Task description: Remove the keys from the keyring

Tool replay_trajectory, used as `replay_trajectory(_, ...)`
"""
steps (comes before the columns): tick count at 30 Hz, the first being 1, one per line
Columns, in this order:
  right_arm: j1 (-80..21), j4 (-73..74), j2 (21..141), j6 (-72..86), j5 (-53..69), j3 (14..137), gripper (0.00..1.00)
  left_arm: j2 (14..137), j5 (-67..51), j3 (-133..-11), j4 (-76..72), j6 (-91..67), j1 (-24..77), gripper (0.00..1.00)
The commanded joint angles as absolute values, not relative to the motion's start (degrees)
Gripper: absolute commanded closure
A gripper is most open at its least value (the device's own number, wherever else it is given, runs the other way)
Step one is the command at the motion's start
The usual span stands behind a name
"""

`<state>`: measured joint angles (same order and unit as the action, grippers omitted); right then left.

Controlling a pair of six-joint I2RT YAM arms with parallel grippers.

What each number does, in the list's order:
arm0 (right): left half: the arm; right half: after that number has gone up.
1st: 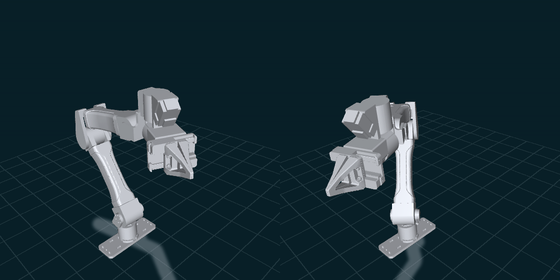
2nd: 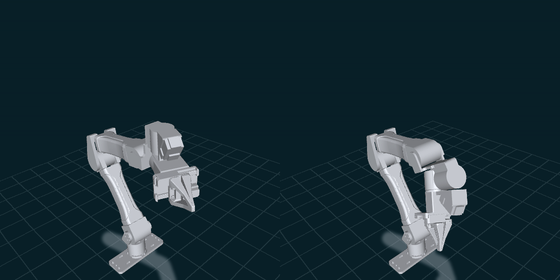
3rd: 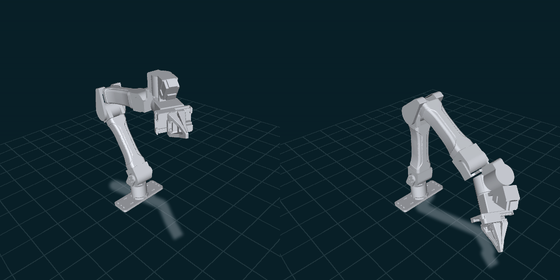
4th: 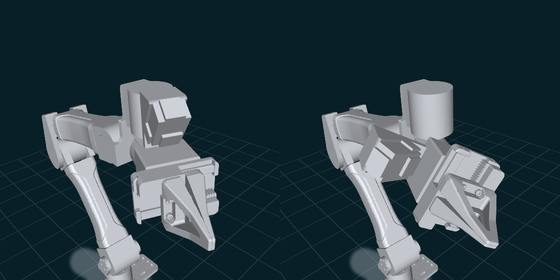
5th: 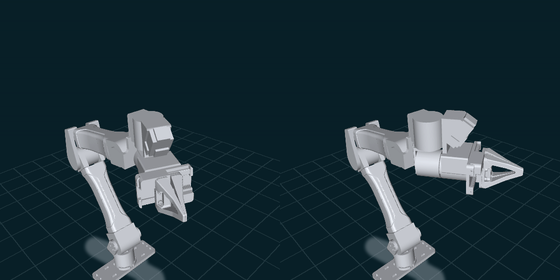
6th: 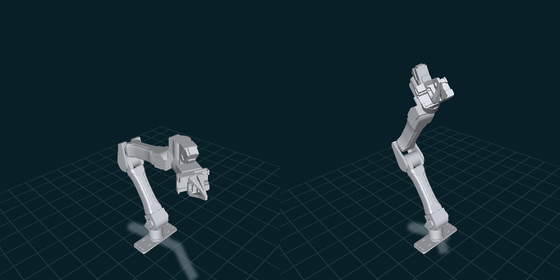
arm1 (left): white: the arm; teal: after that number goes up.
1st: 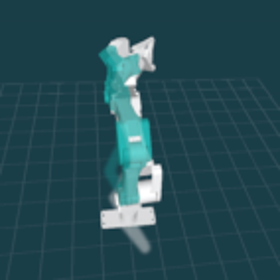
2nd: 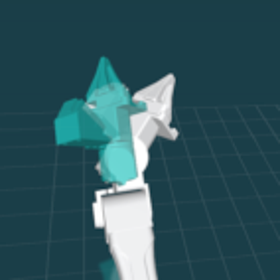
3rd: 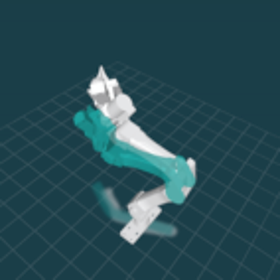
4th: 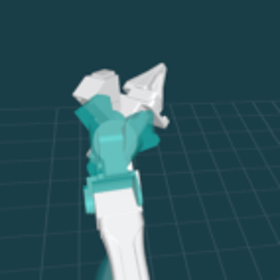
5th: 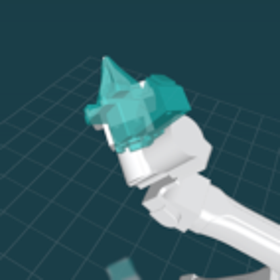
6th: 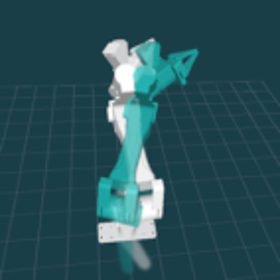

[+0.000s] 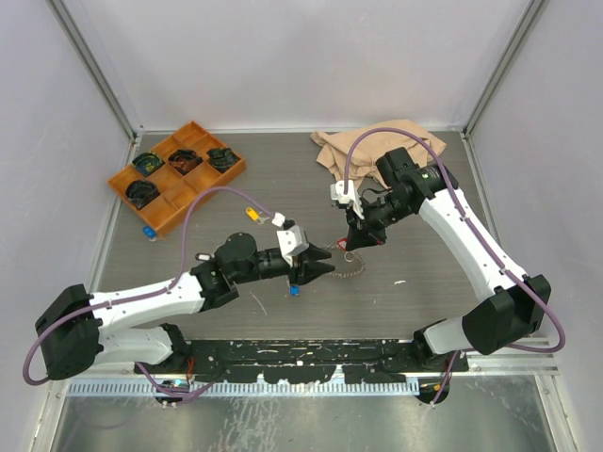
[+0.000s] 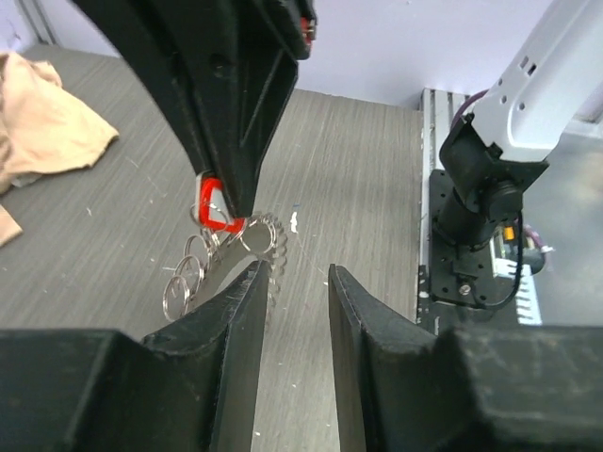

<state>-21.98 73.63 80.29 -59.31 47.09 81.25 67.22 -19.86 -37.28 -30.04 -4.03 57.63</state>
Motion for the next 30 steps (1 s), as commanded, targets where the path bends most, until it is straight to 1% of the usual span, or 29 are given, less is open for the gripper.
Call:
replay_trajectory(1, -21.69, 73.39, 79.73, -58.88, 50.25, 83.22, 0.99, 67.54, -13.35, -38.93, -34.87, 5.92, 59.92, 0.66)
replay_trajectory(11, -21.57, 73.39, 79.48, -59.04, 50.84, 83.06, 0.99, 69.96, -6.15, -39.90, -35.86, 6.97, 60.56, 0.67)
replay_trajectory(27, -21.60, 73.38, 79.79, -59.13, 51.15, 82.86, 0.99, 72.29, -4.14, -41.26, -39.01, 4.06, 61.34, 0.66)
replay_trajectory(30, -21.61, 73.39, 79.87, -59.13, 51.30, 82.89, 0.99, 74.62, -4.15, -41.54, -39.23, 4.04, 61.59, 0.67)
